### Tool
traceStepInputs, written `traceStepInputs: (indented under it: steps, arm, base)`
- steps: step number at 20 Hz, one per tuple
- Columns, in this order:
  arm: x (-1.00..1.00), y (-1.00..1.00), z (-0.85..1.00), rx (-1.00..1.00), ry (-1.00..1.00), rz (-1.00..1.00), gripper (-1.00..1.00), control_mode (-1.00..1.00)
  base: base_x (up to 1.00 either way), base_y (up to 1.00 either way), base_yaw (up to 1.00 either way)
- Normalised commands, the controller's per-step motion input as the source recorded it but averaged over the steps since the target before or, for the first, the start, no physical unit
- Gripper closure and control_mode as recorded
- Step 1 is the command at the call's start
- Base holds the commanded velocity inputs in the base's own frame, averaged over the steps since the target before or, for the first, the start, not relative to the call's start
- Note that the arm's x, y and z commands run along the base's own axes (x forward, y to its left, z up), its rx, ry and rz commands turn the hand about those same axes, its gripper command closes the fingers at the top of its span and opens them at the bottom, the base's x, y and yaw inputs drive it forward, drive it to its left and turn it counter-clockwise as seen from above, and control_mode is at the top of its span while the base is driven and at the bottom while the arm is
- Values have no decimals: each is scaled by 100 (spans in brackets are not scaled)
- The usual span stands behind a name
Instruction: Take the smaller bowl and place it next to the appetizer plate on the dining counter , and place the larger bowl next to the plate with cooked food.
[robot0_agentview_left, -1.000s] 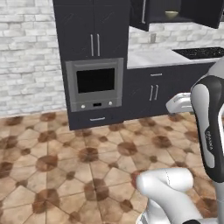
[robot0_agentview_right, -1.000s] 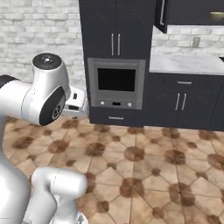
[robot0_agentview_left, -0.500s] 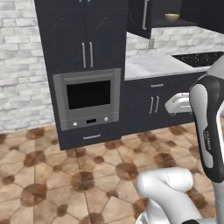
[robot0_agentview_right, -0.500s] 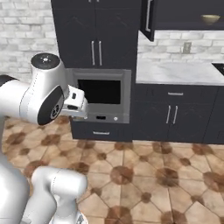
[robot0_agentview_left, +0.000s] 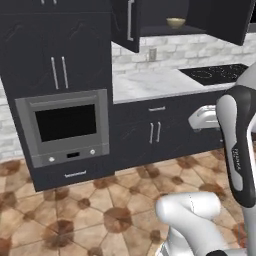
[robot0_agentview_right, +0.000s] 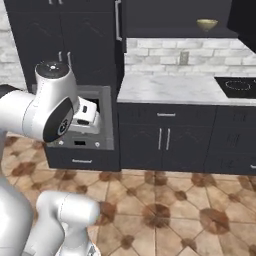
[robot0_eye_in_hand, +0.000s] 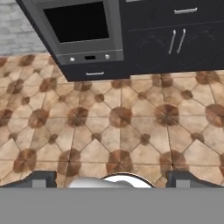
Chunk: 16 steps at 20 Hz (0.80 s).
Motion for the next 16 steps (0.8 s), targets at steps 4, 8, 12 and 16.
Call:
traceStepInputs:
  steps: [4,8,12,16]
  arm:
    - [0,0,0,0,0,0,-100,100]
    - [0,0,0,0,0,0,-100,100]
    - [0,0,0,0,0,0,-100,100]
    - [0,0,0,0,0,0,-100,100]
  base:
    - [50,-94,0]
    - [59,-71,0]
    - [75,-45,0]
    - [90,-32,0]
